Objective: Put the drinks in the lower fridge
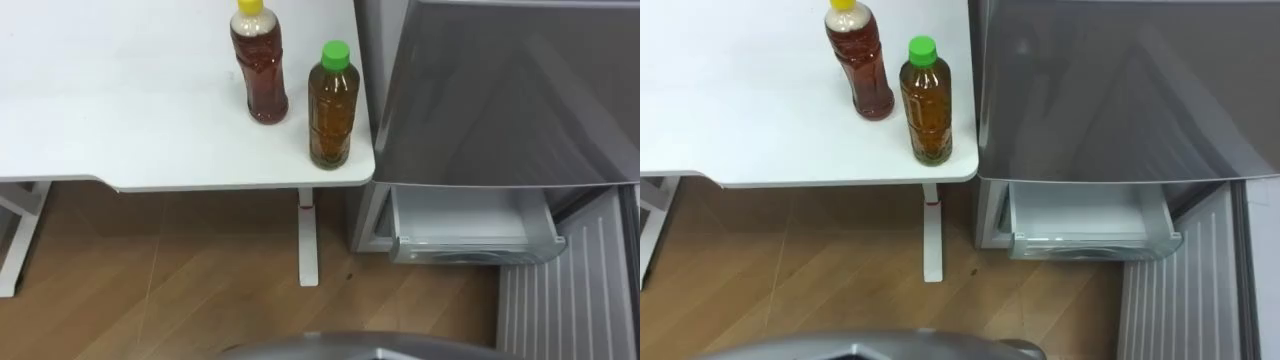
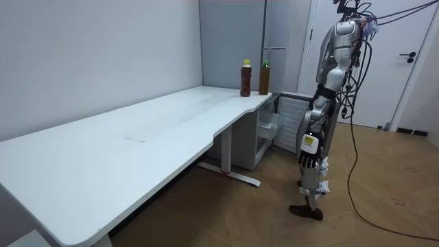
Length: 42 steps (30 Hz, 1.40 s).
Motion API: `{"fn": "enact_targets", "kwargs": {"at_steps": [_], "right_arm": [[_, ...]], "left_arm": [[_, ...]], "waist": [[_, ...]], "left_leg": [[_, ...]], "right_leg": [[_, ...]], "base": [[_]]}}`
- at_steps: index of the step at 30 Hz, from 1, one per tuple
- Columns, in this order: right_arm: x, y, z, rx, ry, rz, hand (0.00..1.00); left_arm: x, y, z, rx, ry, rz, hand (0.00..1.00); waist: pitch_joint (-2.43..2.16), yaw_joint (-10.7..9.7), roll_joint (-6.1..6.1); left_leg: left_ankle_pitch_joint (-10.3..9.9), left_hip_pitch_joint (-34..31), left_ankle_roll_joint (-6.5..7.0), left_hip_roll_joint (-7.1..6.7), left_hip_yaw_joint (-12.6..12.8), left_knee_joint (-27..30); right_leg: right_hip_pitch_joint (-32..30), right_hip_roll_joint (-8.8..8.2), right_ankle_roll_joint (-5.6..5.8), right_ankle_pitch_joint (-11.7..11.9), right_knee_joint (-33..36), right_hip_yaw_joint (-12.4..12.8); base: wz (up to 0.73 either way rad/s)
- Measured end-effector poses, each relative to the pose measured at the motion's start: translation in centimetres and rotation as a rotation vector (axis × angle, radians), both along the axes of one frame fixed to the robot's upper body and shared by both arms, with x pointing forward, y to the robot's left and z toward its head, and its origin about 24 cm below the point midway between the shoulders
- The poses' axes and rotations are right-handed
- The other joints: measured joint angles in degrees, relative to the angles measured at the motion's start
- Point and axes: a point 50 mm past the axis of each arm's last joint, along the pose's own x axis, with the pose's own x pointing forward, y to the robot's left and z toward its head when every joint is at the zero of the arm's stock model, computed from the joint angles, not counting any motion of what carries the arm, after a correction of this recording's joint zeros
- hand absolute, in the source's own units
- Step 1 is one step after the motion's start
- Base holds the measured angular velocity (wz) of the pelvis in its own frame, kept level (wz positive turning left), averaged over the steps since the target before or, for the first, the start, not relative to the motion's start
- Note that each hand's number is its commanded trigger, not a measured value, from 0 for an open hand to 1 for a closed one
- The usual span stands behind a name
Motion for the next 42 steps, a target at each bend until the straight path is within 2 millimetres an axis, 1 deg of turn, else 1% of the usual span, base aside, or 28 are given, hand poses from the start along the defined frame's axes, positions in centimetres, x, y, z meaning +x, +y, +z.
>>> {"fn": "enact_targets", "kwargs": {"at_steps": [1, 9, 13, 19, 26, 31, 42], "right_arm": [[0.0, 0.0, 0.0, 0.0, 0.0, 0.0, 0.0], [0.2, 0.1, 0.0, 0.021, 0.0, 0.004, 0.0], [0.4, 0.0, 0.0, 0.044, 0.017, 0.0, 0.0], [0.1, 0.4, 0.0, 0.097, 0.052, 0.014, 0.0], [-0.1, 0.4, 0.0, 0.093, 0.051, 0.029, 0.0], [0.2, 0.4, 0.0, 0.088, 0.039, 0.038, 0.0], [1.1, 0.2, 0.0, 0.064, 0.027, 0.077, 0.0]], "left_arm": [[0.0, 0.0, 0.0, -0.002, 0.0, 0.0, 0.0], [0.1, -0.2, 0.0, -0.027, 0.004, -0.011, 0.0], [0.1, -0.2, 0.0, -0.045, 0.011, -0.018, 0.0], [0.0, -0.5, 0.0, -0.085, 0.026, -0.005, 0.0], [0.0, -0.6, 0.0, -0.094, 0.026, 0.001, 0.0], [0.0, -0.6, 0.0, -0.093, 0.025, 0.0, 0.0], [0.0, -0.6, 0.0, -0.1, 0.026, 0.023, 0.0]], "waist": [[-0.06, 0.01, 0.17], [0.02, 0.14, 0.5], [0.08, 0.15, 0.16], [0.06, 0.15, -0.25], [0.06, 0.12, -0.22], [0.08, 0.12, 0.08], [0.12, 0.22, 0.02]], "left_leg": [[0.0, -0.01, 0.0, 0.0, 0.0, 0.01], [0.0, -0.01, -0.01, 0.0, 0.01, 0.02], [-0.01, -0.05, 0.0, 0.03, -0.05, 0.0], [-0.01, -0.03, -0.01, 0.05, -0.03, 0.01], [-0.03, -0.01, -0.04, 0.1, -0.03, -0.01], [-0.03, 0.01, -0.04, 0.11, -0.03, 0.01], [-0.04, -0.15, -0.05, 0.12, -0.16, 0.01]], "right_leg": [[0.0, 0.0, 0.0, 0.0, 0.04, 0.01], [0.06, 0.01, 0.0, 0.0, 0.06, 0.01], [0.03, 0.01, 0.0, -0.05, -0.09, -0.06], [0.03, 0.02, -0.01, -0.04, -0.08, -0.04], [-0.01, 0.08, -0.02, -0.04, -0.05, -0.03], [0.01, 0.1, -0.04, -0.03, 0.03, 0.02], [0.06, 0.09, -0.03, -0.03, -0.08, -0.24]], "base": [[0.0], [0.0], [0.0], [0.0], [0.0], [0.0], [0.0]]}}
